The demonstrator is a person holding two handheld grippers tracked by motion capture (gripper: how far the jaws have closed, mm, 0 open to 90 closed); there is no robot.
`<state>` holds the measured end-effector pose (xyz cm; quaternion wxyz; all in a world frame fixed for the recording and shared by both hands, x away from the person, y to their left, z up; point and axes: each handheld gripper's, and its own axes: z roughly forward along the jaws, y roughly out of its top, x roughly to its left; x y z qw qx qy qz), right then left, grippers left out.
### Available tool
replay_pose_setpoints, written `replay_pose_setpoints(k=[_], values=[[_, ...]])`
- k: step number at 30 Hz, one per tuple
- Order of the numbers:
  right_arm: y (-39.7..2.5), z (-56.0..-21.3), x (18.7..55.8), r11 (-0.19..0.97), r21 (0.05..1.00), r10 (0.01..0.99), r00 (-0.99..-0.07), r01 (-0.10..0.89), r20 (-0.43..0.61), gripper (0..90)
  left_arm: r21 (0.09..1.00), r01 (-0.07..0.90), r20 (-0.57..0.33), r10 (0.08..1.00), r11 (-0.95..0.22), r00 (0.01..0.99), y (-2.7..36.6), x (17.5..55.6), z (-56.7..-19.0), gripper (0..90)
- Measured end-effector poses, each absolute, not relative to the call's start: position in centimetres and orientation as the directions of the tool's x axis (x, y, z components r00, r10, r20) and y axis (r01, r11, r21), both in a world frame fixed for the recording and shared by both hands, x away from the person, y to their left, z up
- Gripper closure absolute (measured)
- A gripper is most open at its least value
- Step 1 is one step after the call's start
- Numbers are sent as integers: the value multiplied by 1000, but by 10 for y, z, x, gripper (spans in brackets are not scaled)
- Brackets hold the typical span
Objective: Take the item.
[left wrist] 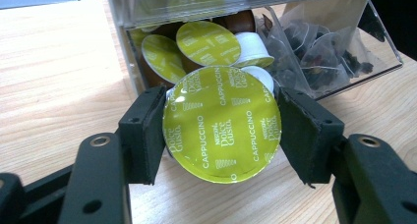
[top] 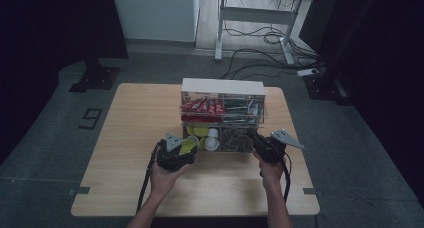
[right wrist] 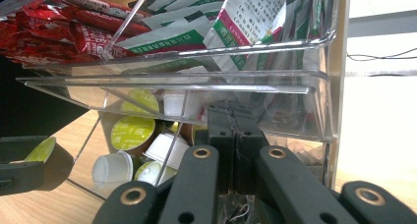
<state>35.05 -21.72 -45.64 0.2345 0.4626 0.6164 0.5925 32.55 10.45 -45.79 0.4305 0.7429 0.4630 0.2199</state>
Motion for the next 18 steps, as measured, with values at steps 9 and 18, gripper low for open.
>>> replay_pose_setpoints(k=[9,18], values=[[-218,-457,351,-130,947,848,-462,294,260,887,845,502,-72,890,-186,450,120,324,-458,384],[-218,-457,351,-130,947,848,-461,294,260,887,841,509,-65,902,-181,428,135,322,-459,384]])
